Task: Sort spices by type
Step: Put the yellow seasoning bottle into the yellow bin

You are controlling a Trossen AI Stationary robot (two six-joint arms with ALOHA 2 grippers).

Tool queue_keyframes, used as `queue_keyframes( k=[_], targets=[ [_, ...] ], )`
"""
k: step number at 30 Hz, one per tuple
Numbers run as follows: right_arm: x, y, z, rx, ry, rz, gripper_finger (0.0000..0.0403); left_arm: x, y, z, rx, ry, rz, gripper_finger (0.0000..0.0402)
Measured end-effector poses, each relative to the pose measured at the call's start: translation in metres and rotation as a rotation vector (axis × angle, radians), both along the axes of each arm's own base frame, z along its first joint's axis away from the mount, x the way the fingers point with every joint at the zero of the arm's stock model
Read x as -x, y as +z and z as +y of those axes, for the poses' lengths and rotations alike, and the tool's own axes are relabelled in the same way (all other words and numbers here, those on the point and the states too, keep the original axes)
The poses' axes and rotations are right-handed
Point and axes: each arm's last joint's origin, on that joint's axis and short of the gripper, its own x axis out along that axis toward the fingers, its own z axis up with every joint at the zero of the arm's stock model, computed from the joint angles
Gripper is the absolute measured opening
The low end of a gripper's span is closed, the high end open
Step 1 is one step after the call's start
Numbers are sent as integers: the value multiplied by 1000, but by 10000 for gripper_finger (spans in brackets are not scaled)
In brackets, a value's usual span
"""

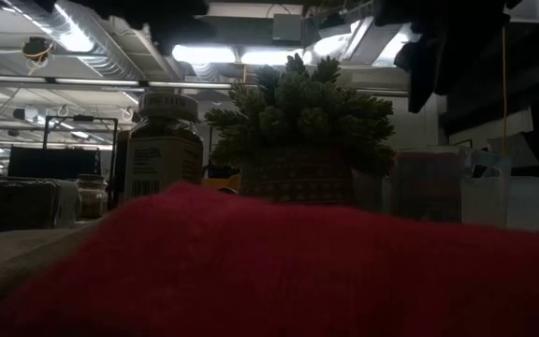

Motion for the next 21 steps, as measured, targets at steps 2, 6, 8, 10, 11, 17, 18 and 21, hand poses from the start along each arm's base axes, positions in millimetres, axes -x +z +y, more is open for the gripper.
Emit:
queue_keyframes(
  k=[2, 6, 8, 10, 11, 17, 18, 21],
  targets=[
    [0, 0, 0, 0, 0, 3, 324, 8, -2, 1, 4, 2, 55, 209],
    [0, 0, 0, 0, -1, 3, 324, 17, -11, 2, 24, 22, 180, 209],
    [0, 0, 0, 0, -2, 3, 324, 20, -18, 2, 16, 27, 257, 209],
    [0, 0, 0, 0, -3, 2, 324, 22, -23, 3, 3, 34, 314, 209],
    [0, 0, 0, 0, -3, 2, 324, 24, -25, 3, -6, 45, 344, 209],
    [0, 0, 0, -1, -3, 1, 324, 27, -29, 5, -60, 72, 391, 209],
    [0, 0, 0, -1, -3, 1, 324, 26, -28, 5, -76, 63, 386, 209],
    [0, 0, 0, -9, -27, 1, 324, 26, -28, 5, -109, 46, 386, 209]
  ],
)
